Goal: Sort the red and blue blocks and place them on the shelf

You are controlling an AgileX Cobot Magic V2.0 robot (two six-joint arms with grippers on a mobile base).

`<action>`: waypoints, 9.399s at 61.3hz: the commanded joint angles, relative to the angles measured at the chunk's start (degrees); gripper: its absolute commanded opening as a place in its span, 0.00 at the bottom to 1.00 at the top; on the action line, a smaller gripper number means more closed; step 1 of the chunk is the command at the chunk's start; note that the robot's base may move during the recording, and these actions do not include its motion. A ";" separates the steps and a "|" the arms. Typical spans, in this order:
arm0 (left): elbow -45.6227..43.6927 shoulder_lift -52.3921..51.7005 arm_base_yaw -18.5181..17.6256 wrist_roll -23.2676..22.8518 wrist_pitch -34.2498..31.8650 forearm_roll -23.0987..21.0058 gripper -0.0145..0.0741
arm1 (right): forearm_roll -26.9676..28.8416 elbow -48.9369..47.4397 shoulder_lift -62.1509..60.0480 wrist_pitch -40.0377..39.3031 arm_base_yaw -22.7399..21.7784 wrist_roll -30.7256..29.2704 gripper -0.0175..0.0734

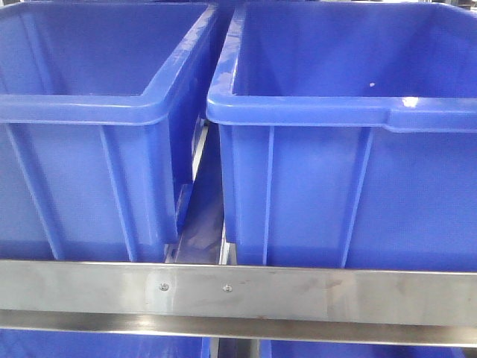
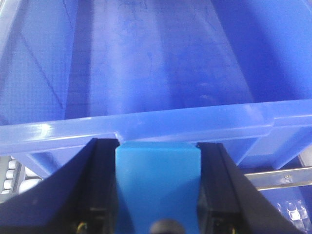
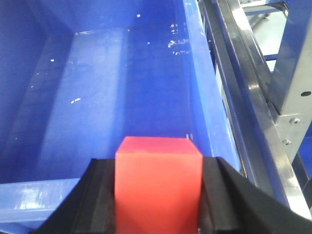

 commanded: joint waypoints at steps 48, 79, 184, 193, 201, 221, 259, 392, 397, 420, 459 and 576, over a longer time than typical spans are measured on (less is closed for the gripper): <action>-1.71 0.27 -0.03 -0.43 -4.08 0.43 0.31 | -0.22 -1.65 0.24 -5.35 -0.32 -0.12 0.26; -1.71 0.27 -0.03 -0.43 -4.08 0.43 0.31 | -0.22 -1.65 0.24 -5.42 -0.32 -0.12 0.26; -30.90 41.82 -0.13 -0.43 -14.54 0.19 0.31 | 1.28 -22.51 32.69 -14.19 4.53 -1.19 0.26; -30.90 42.39 -0.13 -0.43 -14.84 0.19 0.43 | 1.28 -22.51 32.73 -14.19 4.53 -1.24 0.46; -30.90 42.39 -0.13 -0.43 -15.44 0.19 0.61 | 1.28 -22.51 32.73 -14.25 4.53 -1.24 0.68; -30.90 42.39 -0.13 -0.43 -15.31 0.19 0.68 | 1.28 -22.51 32.92 -15.03 4.53 -1.24 0.74; -26.64 35.13 -0.13 -0.43 -13.05 -2.62 0.32 | 1.91 -22.45 27.75 -8.33 4.53 -1.17 0.26; -0.86 0.10 -0.13 -0.52 -9.90 -4.61 0.32 | -1.29 -0.36 -4.61 -4.20 4.21 -1.25 0.27; -0.86 0.10 -0.13 -0.52 -9.90 -4.61 0.32 | -1.18 3.96 -6.92 -9.40 4.21 -1.25 0.27; -0.86 0.10 -0.13 -0.52 -9.90 -4.61 0.32 | 1.92 23.84 -24.87 -20.47 4.21 -1.25 0.27; -0.86 0.18 -0.13 -0.52 -9.90 -4.61 0.32 | 1.68 25.99 -24.82 -21.93 4.29 -1.25 0.27; 28.12 -25.81 10.61 -0.52 -34.35 -13.12 0.32 | 1.68 25.99 -24.82 -21.93 4.29 -1.25 0.27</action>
